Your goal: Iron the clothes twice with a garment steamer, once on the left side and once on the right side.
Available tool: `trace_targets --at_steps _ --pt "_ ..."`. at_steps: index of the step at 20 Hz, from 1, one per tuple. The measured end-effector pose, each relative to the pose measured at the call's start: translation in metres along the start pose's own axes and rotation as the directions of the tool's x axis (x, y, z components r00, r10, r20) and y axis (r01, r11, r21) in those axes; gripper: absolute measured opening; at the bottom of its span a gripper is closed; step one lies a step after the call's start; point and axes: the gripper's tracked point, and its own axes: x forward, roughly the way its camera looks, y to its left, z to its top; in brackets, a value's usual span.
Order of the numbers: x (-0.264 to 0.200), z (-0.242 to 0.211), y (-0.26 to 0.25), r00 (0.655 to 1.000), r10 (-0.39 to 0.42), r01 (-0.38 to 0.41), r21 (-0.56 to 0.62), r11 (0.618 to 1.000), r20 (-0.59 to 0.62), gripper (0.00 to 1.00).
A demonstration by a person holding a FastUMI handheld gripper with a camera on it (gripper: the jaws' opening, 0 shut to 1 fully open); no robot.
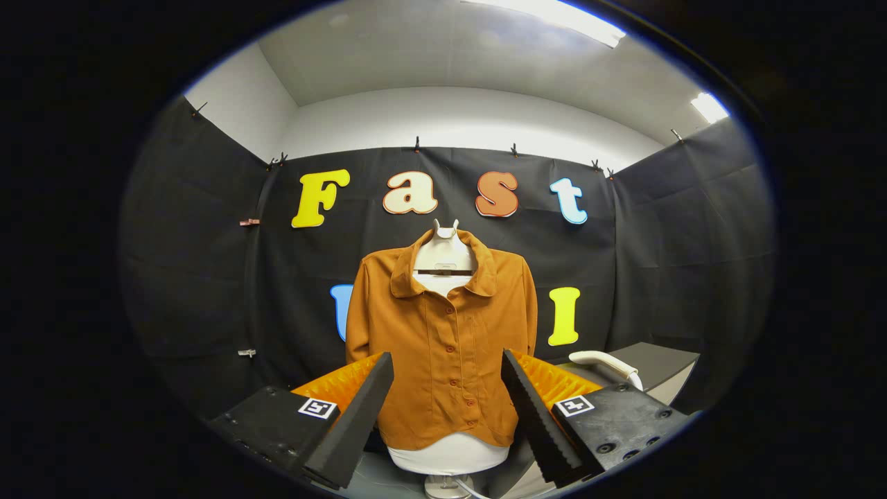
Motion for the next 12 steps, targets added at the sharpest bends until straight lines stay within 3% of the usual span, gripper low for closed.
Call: trace_targets --at_steps 12 --pt "0.001 -0.007 0.008 0.997 -0.078 0.078 0.011 0.997 -0.019 0.98"
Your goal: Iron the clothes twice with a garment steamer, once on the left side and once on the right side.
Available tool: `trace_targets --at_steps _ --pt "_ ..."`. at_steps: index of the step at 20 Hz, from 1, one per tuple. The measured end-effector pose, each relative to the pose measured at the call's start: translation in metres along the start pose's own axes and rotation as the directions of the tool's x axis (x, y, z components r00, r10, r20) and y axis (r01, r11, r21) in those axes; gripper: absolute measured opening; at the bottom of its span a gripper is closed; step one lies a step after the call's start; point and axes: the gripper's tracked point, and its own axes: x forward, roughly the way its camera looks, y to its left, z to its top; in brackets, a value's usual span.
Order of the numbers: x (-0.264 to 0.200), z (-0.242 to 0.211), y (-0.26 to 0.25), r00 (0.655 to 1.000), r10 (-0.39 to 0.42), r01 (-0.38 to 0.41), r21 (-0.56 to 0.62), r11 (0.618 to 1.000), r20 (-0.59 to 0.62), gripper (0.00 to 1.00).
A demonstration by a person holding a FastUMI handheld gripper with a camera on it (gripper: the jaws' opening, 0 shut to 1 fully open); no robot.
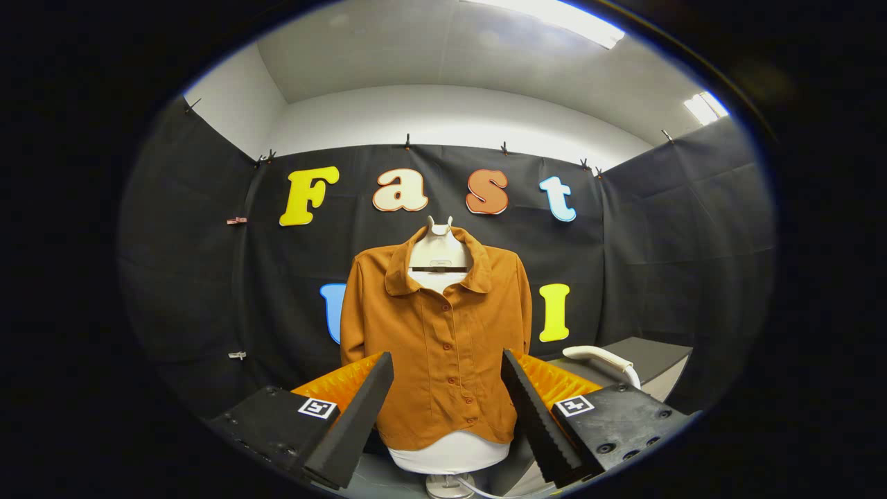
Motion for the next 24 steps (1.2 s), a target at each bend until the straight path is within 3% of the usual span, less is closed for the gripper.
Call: trace_targets --at_steps 11,24 --pt "0.043 -0.014 -0.062 0.998 -0.059 0.060 0.020 0.998 -0.028 0.98" --pt "0.170 -0.046 -0.243 0.989 -0.119 0.121 0.027 0.992 -0.089 0.97"
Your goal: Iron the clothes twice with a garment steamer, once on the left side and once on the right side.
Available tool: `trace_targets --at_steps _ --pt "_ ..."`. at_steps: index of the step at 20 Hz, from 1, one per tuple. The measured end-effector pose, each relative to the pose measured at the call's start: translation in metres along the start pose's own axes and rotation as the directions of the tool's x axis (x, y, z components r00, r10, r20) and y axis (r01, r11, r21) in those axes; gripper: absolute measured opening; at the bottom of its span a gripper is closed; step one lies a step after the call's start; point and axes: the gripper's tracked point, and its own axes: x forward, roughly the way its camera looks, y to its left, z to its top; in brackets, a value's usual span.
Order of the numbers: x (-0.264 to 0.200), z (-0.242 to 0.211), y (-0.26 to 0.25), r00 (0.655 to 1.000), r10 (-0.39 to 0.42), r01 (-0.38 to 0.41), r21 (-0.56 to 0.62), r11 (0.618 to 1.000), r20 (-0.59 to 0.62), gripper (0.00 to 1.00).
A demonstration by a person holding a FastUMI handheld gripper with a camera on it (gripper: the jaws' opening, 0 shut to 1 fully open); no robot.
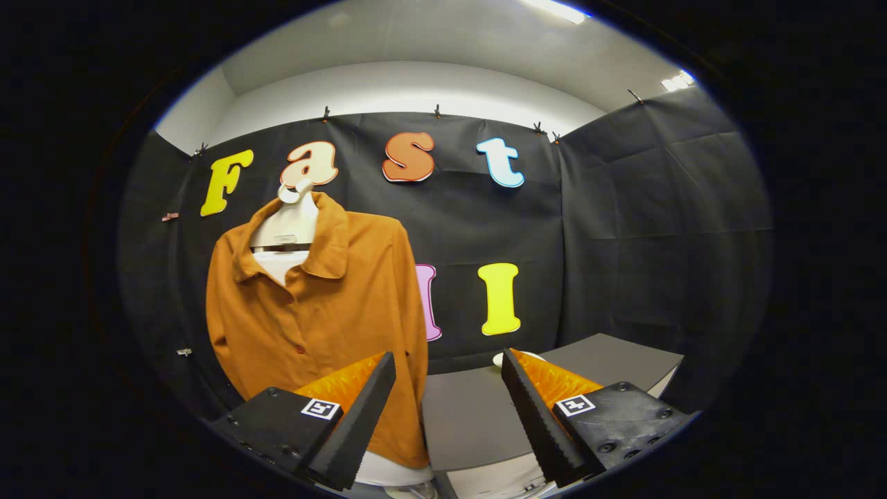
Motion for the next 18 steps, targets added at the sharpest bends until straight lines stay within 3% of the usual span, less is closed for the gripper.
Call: trace_targets --at_steps 9,18 --pt "0.078 -0.027 -0.078 0.997 -0.007 0.010 0.037 0.999 -0.074 0.98" --pt "0.137 -0.071 -0.123 0.976 -0.019 0.027 0.036 0.999 -0.215 0.98"
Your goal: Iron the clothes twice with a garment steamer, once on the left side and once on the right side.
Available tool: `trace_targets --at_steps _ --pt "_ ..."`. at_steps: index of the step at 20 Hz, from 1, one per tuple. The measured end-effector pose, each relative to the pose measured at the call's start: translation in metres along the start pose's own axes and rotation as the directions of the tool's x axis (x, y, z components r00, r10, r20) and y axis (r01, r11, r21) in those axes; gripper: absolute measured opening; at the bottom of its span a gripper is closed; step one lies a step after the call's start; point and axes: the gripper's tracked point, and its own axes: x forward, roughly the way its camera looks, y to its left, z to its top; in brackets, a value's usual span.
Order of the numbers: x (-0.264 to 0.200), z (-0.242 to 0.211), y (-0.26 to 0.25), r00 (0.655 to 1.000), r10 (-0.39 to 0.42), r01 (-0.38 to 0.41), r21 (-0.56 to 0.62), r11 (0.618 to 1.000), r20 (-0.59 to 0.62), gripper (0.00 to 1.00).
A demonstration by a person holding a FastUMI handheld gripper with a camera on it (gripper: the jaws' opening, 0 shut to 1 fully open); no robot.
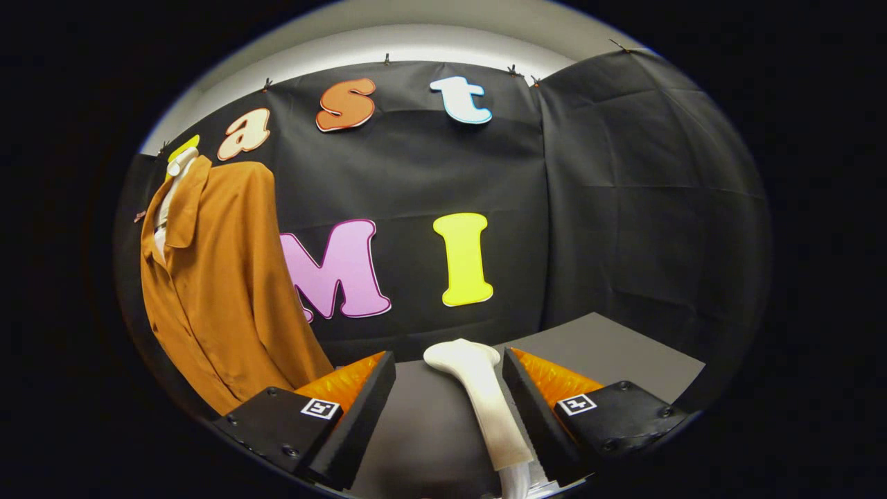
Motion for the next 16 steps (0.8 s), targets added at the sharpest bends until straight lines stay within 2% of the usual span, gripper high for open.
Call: trace_targets --at_steps 8,13,16 --pt "0.040 -0.040 -0.014 0.988 -0.005 0.002 -0.021 1.000 -0.155 0.98" --pt "0.053 -0.059 -0.023 0.967 -0.030 0.028 -0.012 1.000 -0.253 0.98" --pt "0.056 -0.073 -0.026 0.947 -0.058 0.045 -0.048 0.998 -0.317 0.98"
